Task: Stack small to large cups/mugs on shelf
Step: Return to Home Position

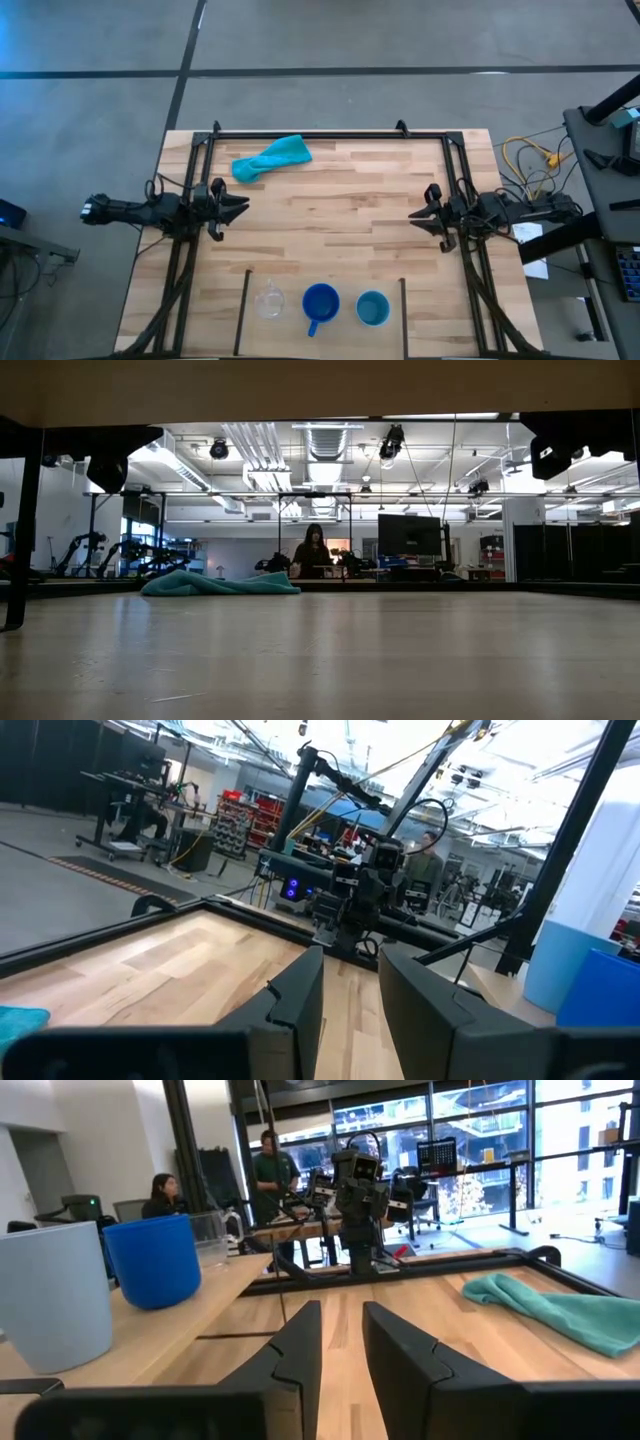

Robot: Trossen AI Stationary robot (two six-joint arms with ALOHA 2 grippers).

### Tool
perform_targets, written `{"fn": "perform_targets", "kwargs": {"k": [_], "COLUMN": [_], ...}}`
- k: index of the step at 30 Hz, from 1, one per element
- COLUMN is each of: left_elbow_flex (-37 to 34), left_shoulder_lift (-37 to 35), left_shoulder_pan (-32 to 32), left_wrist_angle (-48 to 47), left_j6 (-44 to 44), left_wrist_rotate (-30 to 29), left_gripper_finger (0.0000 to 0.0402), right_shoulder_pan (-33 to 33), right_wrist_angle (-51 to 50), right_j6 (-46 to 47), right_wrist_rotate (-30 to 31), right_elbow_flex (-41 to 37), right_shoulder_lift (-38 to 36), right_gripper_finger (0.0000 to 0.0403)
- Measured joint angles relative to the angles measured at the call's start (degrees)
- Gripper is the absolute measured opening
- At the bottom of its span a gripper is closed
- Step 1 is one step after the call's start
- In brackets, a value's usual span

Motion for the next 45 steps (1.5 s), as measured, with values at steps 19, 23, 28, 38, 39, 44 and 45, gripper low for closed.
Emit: {"fn": "perform_targets", "kwargs": {"k": [19,23,28,38,39,44,45], "left_elbow_flex": [0.0,0.0,0.0,0.0,0.0,0.0,0.0], "left_shoulder_lift": [0.2,0.2,0.2,0.2,0.2,0.22,0.2], "left_shoulder_pan": [0.0,0.0,0.0,0.0,0.0,0.0,0.0], "left_wrist_angle": [0.0,0.0,0.0,0.0,0.0,0.02,0.0], "left_j6": [0.02,0.02,0.02,0.02,0.02,0.02,0.02], "left_wrist_rotate": [0.0,0.0,0.0,0.0,0.0,0.0,0.0], "left_gripper_finger": [0.0086,0.0086,0.0086,0.0086,0.0086,0.0086,0.0086], "right_shoulder_pan": [0.0,0.0,0.0,0.0,0.0,0.0,0.0], "right_wrist_angle": [0.04,0.04,0.04,0.04,0.04,0.04,0.04], "right_j6": [0.0,0.0,0.0,0.01,0.01,0.02,0.02], "right_wrist_rotate": [0.02,0.02,0.02,0.02,0.02,0.02,0.02], "right_elbow_flex": [0.0,0.0,0.0,0.0,0.0,0.0,0.0], "right_shoulder_lift": [0.07,0.07,0.07,0.07,0.07,0.07,0.07], "right_gripper_finger": [0.0069,0.0074,0.008,0.0069,0.0069,0.0073,0.0074]}}
